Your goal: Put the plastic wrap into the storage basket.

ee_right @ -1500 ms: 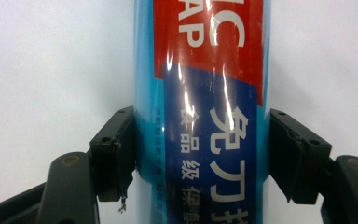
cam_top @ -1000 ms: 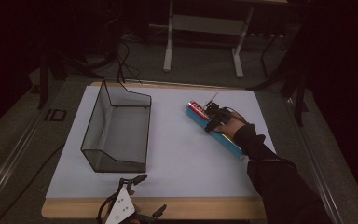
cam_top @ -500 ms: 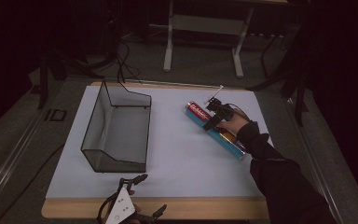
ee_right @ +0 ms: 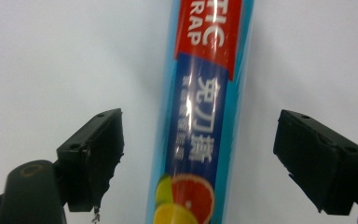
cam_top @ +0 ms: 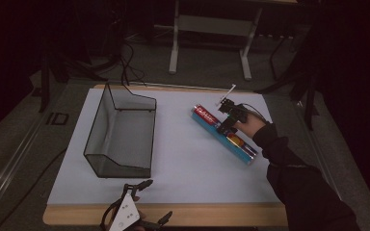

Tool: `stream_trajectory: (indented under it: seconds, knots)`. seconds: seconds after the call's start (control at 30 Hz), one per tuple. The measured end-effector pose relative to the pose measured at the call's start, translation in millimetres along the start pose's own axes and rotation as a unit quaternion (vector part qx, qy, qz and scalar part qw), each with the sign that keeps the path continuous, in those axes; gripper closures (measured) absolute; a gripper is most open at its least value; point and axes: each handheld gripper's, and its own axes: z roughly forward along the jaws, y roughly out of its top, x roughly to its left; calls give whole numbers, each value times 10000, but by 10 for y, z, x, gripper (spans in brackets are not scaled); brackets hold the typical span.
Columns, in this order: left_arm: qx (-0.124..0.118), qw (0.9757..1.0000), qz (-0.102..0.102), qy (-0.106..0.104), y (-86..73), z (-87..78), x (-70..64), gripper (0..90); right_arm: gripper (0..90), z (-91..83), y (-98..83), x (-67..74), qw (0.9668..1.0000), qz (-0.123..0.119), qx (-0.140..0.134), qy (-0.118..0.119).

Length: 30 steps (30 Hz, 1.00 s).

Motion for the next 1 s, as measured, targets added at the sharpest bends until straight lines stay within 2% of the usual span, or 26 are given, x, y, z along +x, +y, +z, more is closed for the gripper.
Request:
stream_trajectory:
  seconds: [0.13,0.33,0.37,0.43,0.47,0.5,0.53,0.6,0.63,0.73,0.83,0.93,1.0]
  knots:
    - [-5,10000,0,-16,3,0,-8,11,156,-56,-17,32,9997,-136,137,-141]
    - [-15,10000,19,-18,4,-1,-11,11,138,-60,-38,52,9996,79,275,33]
    - [-12,10000,16,-24,4,1,-13,11,120,-29,-48,57,9992,169,352,72]
    - [-13,10000,19,-26,4,1,-13,11,103,-11,-50,58,9991,147,396,74]
    - [-13,10000,18,-28,4,3,-13,11,103,50,-53,54,9984,88,557,29]
    - [-13,10000,18,-28,4,3,-13,11,103,50,-53,54,9984,88,557,29]
    - [-11,10000,13,-38,3,5,-13,11,103,102,-50,26,9980,201,578,130]
    - [-7,10000,14,-40,3,6,-12,11,103,130,-49,17,9979,191,607,114]
    - [-6,10000,11,-46,2,7,-12,11,100,190,-43,-1,9972,250,682,191]
    - [7,10000,22,-62,1,10,-10,11,100,259,-25,-18,9974,391,599,63]
    - [13,10000,26,-68,0,9,-10,11,100,317,-1,-27,9969,481,609,148]
    - [4,10000,19,-67,-1,5,-8,11,101,392,10,-19,9971,436,620,0]
    - [12,10000,28,-63,-1,3,-8,11,105,424,10,-13,9971,475,593,-18]
